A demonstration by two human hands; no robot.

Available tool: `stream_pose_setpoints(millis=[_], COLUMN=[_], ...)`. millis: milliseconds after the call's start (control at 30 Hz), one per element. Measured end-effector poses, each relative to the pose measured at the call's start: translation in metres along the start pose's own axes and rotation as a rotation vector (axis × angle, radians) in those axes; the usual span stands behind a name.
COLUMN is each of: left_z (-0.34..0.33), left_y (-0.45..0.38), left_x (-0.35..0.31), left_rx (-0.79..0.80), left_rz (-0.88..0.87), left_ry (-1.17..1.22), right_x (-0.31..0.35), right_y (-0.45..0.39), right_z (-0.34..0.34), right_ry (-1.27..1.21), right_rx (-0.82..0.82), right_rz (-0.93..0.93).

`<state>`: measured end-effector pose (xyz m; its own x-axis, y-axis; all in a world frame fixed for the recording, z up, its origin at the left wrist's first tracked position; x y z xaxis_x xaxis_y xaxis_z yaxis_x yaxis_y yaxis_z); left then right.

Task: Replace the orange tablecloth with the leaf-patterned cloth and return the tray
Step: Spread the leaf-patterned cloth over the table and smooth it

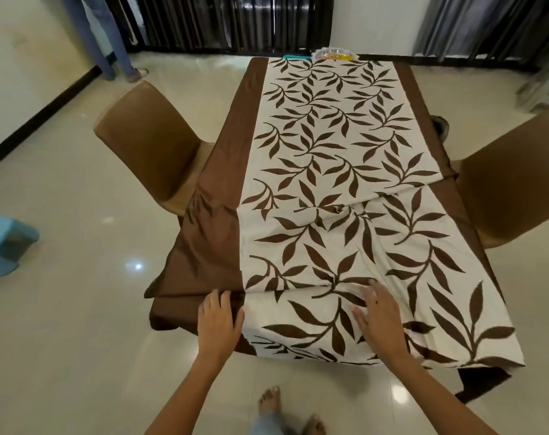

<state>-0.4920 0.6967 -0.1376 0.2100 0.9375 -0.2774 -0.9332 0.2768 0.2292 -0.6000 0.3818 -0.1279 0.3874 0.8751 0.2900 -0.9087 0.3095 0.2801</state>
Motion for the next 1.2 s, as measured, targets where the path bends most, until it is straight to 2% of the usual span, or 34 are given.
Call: stream_pose_setpoints(millis=[133,200,300,467,567,700,933,1100,1200], left_z=[-0.010,-0.021,-0.026,-0.010,-0.004,-0.007,-0.017,-0.010,-0.004], left_y=[-0.014,-0.006,0.012,0.002,-0.021,-0.039,-0.045,-0.047,-0.052], left_x=[0.009,0.015,0.022,0.028,0.026,0.029,0.049,0.068,0.071], left_rx=[0.215,0.269,0.261,0.142,0.137,0.223,0.215,0.135,0.096], left_rz=[0.044,0.038,0.005,-0.004,0.021,0.068,0.025,0.015,0.127], left_ry=[-0.049,-0.048,-0.001,0.082,0.075,0.048,-0.009,-0.021,0.038], right_x=[0.018,0.016,0.016,0.026,0.034,0.041,0.070,0.075,0.061], right_y=[-0.019,-0.010,0.015,0.015,-0.010,-0.019,0.018,-0.017,-0.044], right_z=[-0.020,-0.029,-0.030,-0.021,-0.022,-0.037,-0.061,-0.018,-0.019], right_ry=[0.135,0.172,0.123,0.005,0.027,0.167,0.118,-0.078,0.007], right_rx=[0.186,0.209,0.185,0.058,0.111,0.232,0.225,0.032,0.126], right_rz=[0.025,0.022,-0.010,0.037,0.027,0.017,-0.019,-0.071,-0.087])
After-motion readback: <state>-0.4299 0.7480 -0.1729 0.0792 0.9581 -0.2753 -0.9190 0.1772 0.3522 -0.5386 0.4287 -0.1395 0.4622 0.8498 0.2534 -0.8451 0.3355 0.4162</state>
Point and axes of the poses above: each hand's wrist, its own y-axis away from the middle knuckle, its own z-axis out of the back of the hand, x = y × z, the point moved 1 cm from there along -y, towards the middle knuckle, and after that the axes turned 15 degrees about x, right-handed, at the moved point
